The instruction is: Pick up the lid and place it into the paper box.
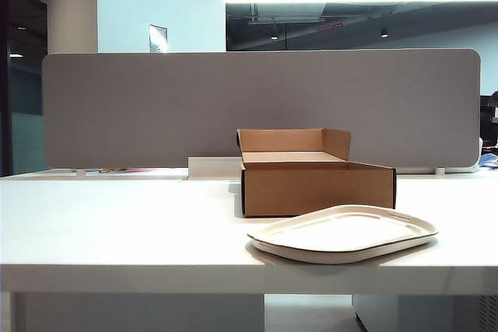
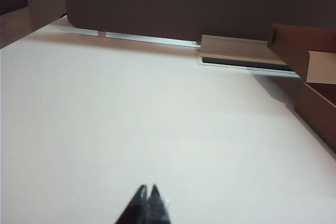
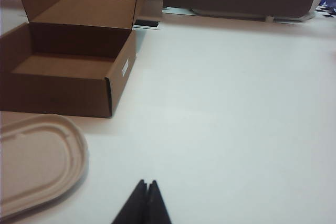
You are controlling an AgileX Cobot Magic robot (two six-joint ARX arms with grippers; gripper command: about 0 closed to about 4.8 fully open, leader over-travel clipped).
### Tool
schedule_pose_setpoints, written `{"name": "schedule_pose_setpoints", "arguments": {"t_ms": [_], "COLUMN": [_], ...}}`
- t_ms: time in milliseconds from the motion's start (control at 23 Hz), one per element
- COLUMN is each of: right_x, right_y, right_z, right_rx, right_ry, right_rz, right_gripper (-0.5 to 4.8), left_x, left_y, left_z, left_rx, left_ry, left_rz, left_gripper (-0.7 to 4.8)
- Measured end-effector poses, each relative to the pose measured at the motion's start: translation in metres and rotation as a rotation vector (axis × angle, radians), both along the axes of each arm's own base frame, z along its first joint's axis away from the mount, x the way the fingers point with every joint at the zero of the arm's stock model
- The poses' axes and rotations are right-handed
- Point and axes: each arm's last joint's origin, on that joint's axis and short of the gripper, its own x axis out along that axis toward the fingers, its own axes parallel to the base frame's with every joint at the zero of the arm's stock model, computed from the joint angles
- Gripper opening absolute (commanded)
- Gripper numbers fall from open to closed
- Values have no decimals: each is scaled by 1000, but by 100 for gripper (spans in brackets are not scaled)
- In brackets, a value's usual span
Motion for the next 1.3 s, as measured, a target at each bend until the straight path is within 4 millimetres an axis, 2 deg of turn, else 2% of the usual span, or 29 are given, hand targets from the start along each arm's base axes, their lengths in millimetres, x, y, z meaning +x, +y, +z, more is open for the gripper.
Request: {"name": "schedule_pose_setpoints", "arguments": {"t_ms": [217, 565, 739, 1000, 1174, 1304], "right_x": [0, 0, 0, -7, -9, -7], "right_y": [1, 2, 2, 2, 2, 3], "right_z": [2, 3, 10, 43, 60, 72], "right_rx": [170, 200, 239, 271, 271, 275], "right_ry": [-8, -11, -47, -129, -121, -90], "right_rz": [9, 48, 49, 59, 66, 80], "right_gripper": [-5, -6, -5, 2, 65, 68], "left_x": [0, 0, 0, 0, 0, 0], "left_y": [0, 0, 0, 0, 0, 0], "left_z": [0, 0, 0, 0, 0, 0], "left_rx": [0, 0, 0, 0, 0, 0], "left_ry": [0, 0, 0, 0, 0, 1], "left_rz": [0, 0, 0, 0, 0, 0], "left_gripper": [-2, -3, -3, -3, -3, -3]}}
